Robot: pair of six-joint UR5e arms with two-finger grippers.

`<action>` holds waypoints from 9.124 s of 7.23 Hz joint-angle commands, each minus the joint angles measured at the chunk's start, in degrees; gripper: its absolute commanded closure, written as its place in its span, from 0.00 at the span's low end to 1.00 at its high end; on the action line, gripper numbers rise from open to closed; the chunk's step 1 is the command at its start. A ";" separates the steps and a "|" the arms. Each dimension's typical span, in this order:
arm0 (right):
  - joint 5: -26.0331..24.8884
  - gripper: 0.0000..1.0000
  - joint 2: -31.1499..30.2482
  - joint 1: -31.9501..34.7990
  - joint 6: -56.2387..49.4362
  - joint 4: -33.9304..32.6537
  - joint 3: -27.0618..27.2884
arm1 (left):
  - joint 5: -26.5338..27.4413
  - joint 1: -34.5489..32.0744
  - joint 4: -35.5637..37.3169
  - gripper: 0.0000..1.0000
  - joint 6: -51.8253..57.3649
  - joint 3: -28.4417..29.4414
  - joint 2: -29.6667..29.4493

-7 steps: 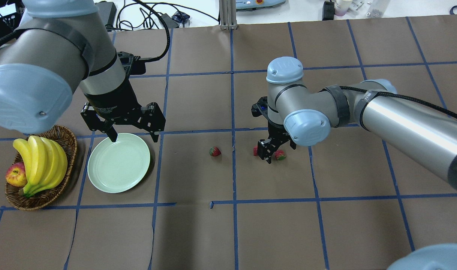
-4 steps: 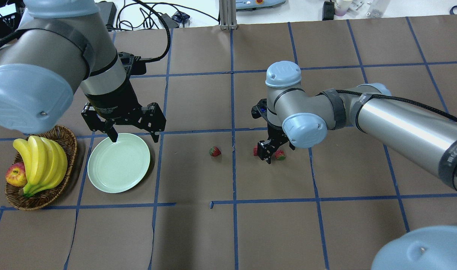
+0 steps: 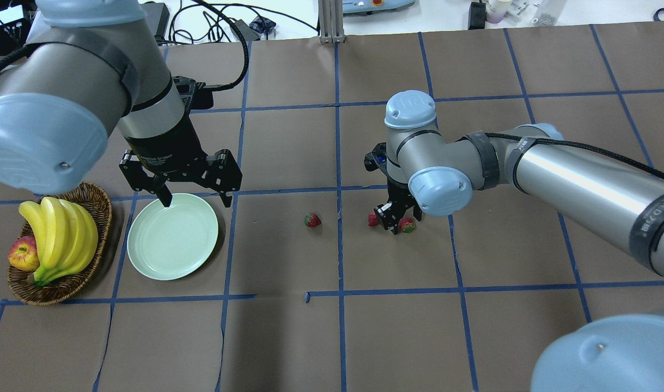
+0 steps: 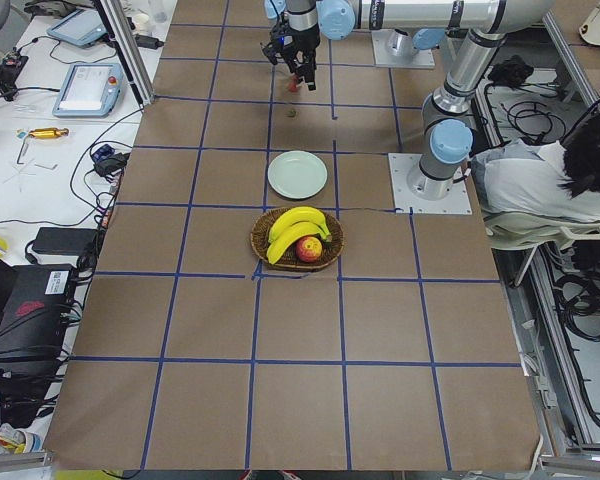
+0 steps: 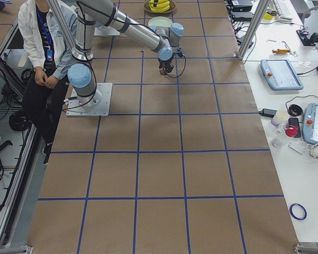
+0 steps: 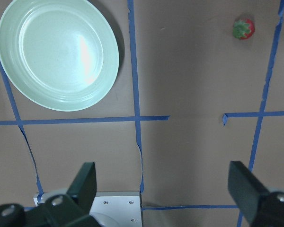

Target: Collect all strawberries into plate

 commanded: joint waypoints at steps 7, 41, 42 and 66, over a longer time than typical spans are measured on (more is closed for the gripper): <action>2.38 1.00 -3.10 2.21 13.14 3.02 -10.90 | -0.43 -0.09 0.07 0.00 -0.07 -0.05 -0.09; 3.47 0.27 0.85 4.68 27.08 -1.71 -2.05 | 0.01 -0.09 0.07 0.00 0.46 -1.28 -0.09; 3.12 0.39 1.02 4.68 26.81 -1.72 -2.05 | 0.01 -0.09 0.07 0.00 0.46 -1.28 -0.09; 2.76 1.00 3.14 4.42 25.67 -3.21 -4.24 | 0.10 0.35 1.65 0.00 0.63 -0.75 0.26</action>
